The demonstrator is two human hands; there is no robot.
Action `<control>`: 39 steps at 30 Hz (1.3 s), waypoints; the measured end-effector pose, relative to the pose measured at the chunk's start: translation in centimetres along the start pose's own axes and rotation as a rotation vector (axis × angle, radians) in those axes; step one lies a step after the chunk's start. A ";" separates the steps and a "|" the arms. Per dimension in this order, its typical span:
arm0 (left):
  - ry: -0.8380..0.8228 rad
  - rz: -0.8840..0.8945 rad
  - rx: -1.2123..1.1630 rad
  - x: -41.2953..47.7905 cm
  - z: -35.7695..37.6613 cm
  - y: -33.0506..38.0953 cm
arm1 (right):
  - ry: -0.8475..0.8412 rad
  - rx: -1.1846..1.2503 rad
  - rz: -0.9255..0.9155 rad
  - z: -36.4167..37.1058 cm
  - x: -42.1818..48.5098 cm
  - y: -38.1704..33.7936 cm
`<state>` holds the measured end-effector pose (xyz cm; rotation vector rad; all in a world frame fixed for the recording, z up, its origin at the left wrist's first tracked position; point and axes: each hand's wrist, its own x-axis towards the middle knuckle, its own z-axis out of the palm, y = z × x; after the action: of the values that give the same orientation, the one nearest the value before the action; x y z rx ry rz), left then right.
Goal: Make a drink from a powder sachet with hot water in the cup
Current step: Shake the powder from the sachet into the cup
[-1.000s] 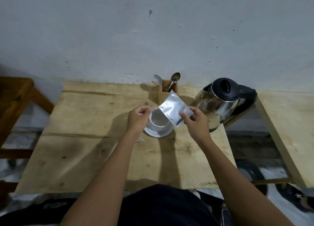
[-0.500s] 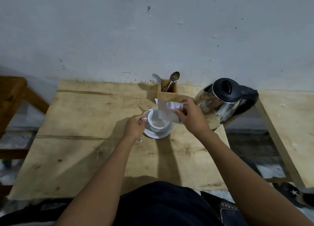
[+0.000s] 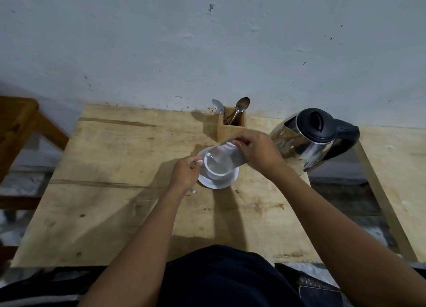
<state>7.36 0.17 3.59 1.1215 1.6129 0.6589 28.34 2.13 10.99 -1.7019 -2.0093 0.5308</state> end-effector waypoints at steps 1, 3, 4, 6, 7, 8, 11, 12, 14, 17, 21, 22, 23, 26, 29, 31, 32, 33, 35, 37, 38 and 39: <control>0.001 -0.002 -0.002 0.1 0.0 -0.1 | -0.005 0.005 0.004 0.0 0.1 0.0; 0.008 -0.005 0.002 0.1 0.1 -0.1 | -0.009 0.018 0.012 0.0 0.2 0.0; 0.012 -0.005 0.004 0.1 0.1 -0.1 | -0.004 0.018 0.007 0.1 0.3 0.0; 0.014 -0.003 0.000 0.1 0.1 -0.1 | 0.018 0.020 -0.013 0.3 0.3 0.0; 0.012 -0.003 -0.008 0.1 0.1 -0.1 | 0.027 0.025 -0.020 0.4 0.3 0.0; 0.011 -0.002 -0.014 0.1 0.1 -0.1 | 0.030 0.028 -0.031 0.4 0.4 0.0; 0.018 0.014 -0.011 0.1 0.1 -0.2 | 0.045 0.015 -0.111 0.5 0.5 -0.1; 0.022 0.024 -0.005 0.2 0.0 -0.2 | 0.054 0.009 -0.140 0.6 0.5 -0.1; 0.019 0.026 -0.005 0.2 0.1 -0.3 | 0.066 -0.011 -0.189 0.4 0.7 -0.4; 0.038 0.059 0.000 0.3 0.3 -0.4 | 0.069 -0.038 -0.259 0.3 1.0 -0.7; 0.102 0.296 0.111 1.2 0.3 -0.3 | 0.070 -0.023 -0.296 0.2 1.2 -0.9; 0.104 0.336 0.129 1.5 0.4 -0.1 | 0.064 -0.016 -0.293 0.3 1.2 -1.0; 0.100 0.352 0.135 1.8 0.4 -0.1 | 0.063 -0.014 -0.293 0.3 1.2 -1.1; 0.091 0.364 0.229 2.7 0.3 0.2 | 0.075 -0.018 -0.289 0.3 1.1 -1.5; 0.077 0.373 0.252 3.2 0.2 0.5 | 0.034 0.023 -0.164 -0.1 1.0 -1.2; 0.083 0.354 0.213 3.3 0.1 0.6 | -0.044 0.037 -0.069 -0.4 1.0 -0.3; 0.085 0.353 0.201 3.4 0.1 0.6 | -0.074 0.040 -0.036 -0.6 1.0 0.2; 0.084 0.361 0.196 3.4 0.0 0.5 | -0.092 0.041 -0.011 -0.6 1.0 0.7; 0.082 0.382 0.197 3.3 0.0 0.5 | -0.093 0.039 0.022 -0.6 0.7 1.1; 0.089 0.379 0.197 3.2 0.1 0.6 | -0.062 0.034 0.031 -0.3 0.5 1.1; 0.094 0.375 0.200 3.2 0.1 0.7 | -0.042 0.023 0.034 -0.3 0.4 0.9; 0.098 0.375 0.205 3.1 0.2 0.7 | -0.029 0.019 0.041 -0.3 0.3 0.8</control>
<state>7.62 3.30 2.81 1.5874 1.5924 0.8131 29.13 2.58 10.83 -1.7365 -1.9872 0.5903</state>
